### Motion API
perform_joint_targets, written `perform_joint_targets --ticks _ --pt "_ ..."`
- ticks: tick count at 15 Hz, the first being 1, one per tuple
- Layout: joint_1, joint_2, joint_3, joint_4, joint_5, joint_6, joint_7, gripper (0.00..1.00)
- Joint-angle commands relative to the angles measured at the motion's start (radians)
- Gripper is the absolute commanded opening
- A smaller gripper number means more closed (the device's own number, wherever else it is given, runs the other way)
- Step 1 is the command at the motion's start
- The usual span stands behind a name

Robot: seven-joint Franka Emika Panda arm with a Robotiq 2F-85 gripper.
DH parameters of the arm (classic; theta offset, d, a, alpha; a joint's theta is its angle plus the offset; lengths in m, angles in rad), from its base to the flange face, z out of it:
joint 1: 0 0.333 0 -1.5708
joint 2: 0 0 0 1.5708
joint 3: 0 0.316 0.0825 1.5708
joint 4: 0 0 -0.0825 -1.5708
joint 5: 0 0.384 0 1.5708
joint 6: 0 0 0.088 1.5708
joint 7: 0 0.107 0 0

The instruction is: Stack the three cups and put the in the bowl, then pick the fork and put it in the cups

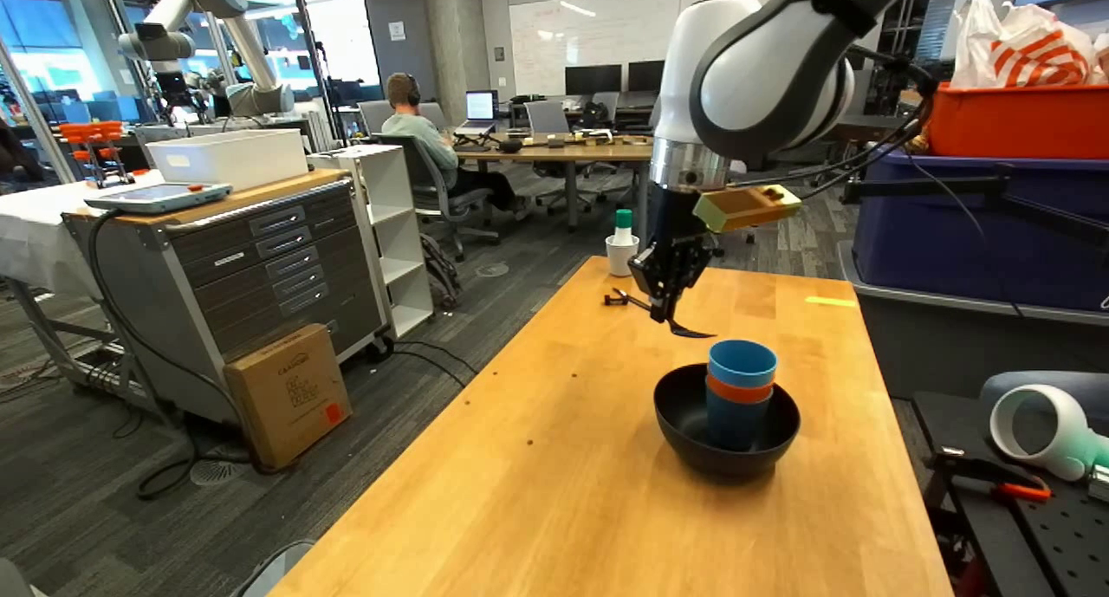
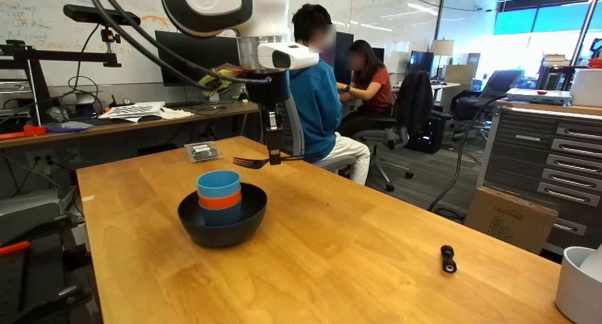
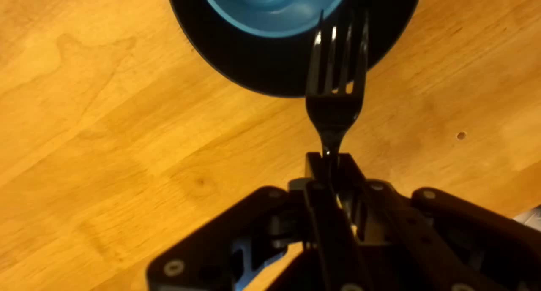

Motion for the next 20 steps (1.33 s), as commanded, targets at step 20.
perform_joint_targets --ticks 20 --pt "0.036 -0.425 0.07 -0.314 1.228 0.482 -1.137 0.03"
